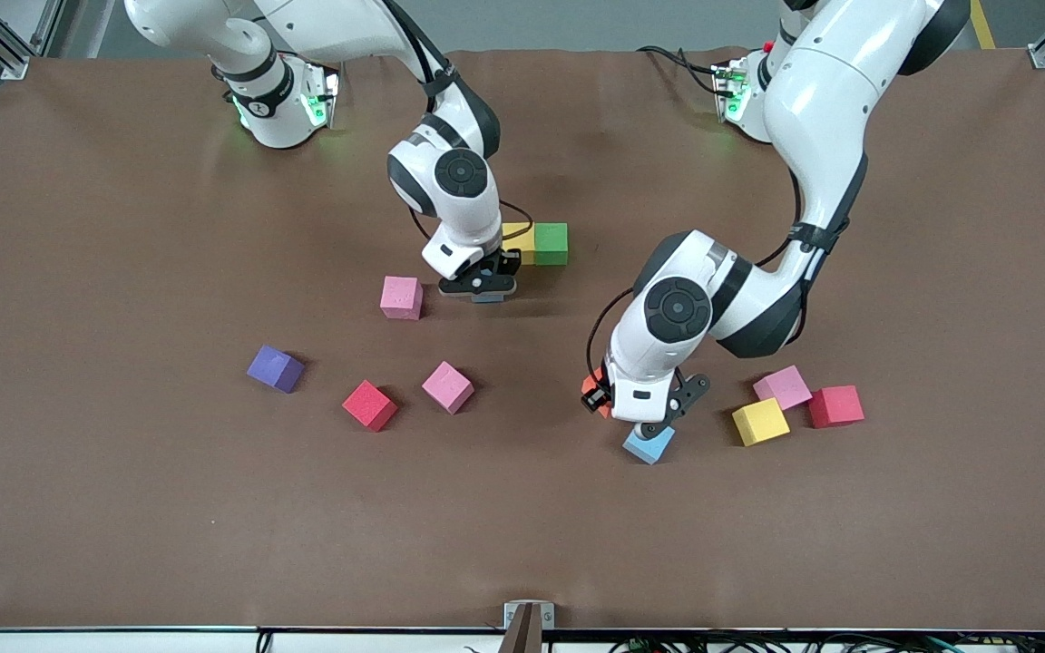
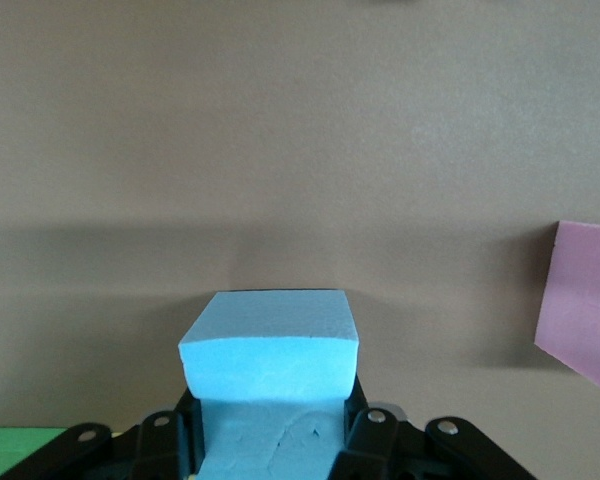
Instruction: Arrange 11 blocks into digit 3
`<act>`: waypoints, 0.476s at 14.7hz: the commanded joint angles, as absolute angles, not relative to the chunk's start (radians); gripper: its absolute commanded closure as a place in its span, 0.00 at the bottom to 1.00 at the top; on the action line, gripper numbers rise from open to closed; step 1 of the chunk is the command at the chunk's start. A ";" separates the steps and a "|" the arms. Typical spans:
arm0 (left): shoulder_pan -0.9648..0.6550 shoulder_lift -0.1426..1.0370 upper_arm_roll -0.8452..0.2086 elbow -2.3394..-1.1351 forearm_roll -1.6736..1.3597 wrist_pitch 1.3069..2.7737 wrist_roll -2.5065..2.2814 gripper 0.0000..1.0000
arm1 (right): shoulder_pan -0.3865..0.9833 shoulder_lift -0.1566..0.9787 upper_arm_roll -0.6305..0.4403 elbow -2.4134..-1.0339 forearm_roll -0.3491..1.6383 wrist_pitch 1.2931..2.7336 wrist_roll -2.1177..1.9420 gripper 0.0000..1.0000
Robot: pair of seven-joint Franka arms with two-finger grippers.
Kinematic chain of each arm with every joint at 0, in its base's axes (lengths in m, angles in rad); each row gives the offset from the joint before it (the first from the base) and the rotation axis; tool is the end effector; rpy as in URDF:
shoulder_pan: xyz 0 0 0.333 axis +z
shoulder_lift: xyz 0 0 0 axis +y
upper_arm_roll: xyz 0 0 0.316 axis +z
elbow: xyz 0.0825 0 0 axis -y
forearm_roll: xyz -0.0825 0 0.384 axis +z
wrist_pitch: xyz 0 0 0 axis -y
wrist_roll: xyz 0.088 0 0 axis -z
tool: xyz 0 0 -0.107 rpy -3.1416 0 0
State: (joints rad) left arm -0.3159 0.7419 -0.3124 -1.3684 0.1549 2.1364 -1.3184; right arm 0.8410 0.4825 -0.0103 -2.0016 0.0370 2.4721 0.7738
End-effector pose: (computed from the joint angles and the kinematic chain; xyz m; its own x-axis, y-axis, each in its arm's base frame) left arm 0.6291 -0.3864 0.2971 0.7684 0.6375 -0.0562 0.6400 -0.7645 0.0778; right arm 0.4089 0.4478 0.2131 0.9994 0.0289 -0.0212 0.0288 -0.9996 -0.0042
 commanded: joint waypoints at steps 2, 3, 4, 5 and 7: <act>-0.325 0.727 -0.313 -1.376 0.140 2.125 -1.333 1.00 | 0.857 0.480 -0.015 -2.022 0.058 2.485 0.784 0.96; -0.325 0.727 -0.313 -1.376 0.141 2.125 -1.332 1.00 | 0.861 0.480 -0.015 -2.023 0.063 2.485 0.784 0.96; -0.322 0.727 -0.313 -1.376 0.141 2.123 -1.331 1.00 | 0.862 0.479 -0.015 -2.022 0.064 2.485 0.784 0.96; -0.321 0.727 -0.313 -1.376 0.140 2.125 -1.333 1.00 | 0.864 0.480 -0.015 -2.022 0.078 2.488 0.784 0.96; -0.324 0.727 -0.313 -1.376 0.140 2.123 -1.333 1.00 | 0.871 0.480 -0.015 -2.023 0.094 2.496 0.784 0.96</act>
State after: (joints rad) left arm -0.3218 0.7419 -0.3134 -1.3684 0.1549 2.1364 -1.3228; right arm 0.8529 0.4826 -0.0098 -2.0123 0.0700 2.4783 0.7743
